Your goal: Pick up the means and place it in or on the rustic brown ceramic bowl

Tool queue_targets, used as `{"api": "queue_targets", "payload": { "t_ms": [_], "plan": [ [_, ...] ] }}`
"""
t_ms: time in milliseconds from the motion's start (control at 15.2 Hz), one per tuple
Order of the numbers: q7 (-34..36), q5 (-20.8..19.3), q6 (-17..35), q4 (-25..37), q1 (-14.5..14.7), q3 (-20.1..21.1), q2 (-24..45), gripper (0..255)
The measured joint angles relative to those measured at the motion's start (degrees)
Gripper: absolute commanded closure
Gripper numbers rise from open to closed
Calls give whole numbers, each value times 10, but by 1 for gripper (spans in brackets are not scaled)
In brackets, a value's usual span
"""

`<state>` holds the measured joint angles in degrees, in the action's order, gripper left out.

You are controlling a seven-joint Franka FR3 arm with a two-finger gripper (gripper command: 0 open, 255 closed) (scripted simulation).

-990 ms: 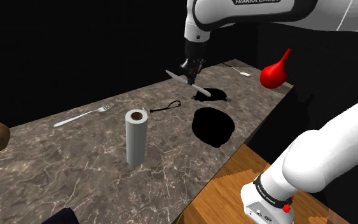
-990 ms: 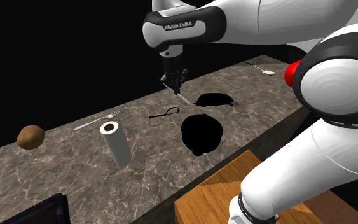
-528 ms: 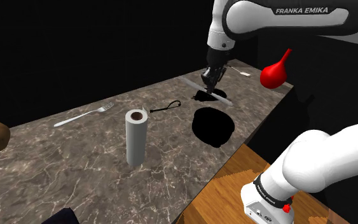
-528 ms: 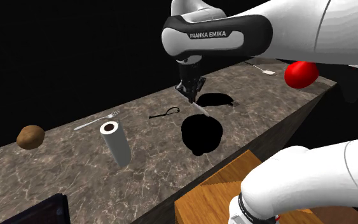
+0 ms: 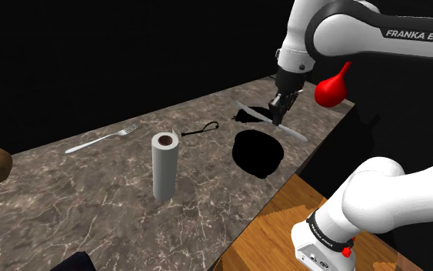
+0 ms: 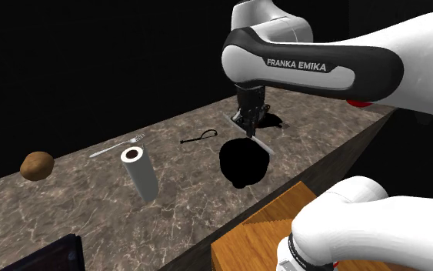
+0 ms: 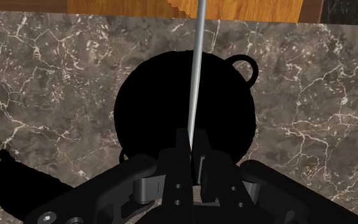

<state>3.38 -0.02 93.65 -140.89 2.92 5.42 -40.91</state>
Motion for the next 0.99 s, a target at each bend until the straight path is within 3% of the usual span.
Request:
{"api": "queue_targets", "payload": {
  "t_ms": [990],
  "plan": [
    [6, 4, 115, -109, 3, 6, 7, 255]
  ]
}}
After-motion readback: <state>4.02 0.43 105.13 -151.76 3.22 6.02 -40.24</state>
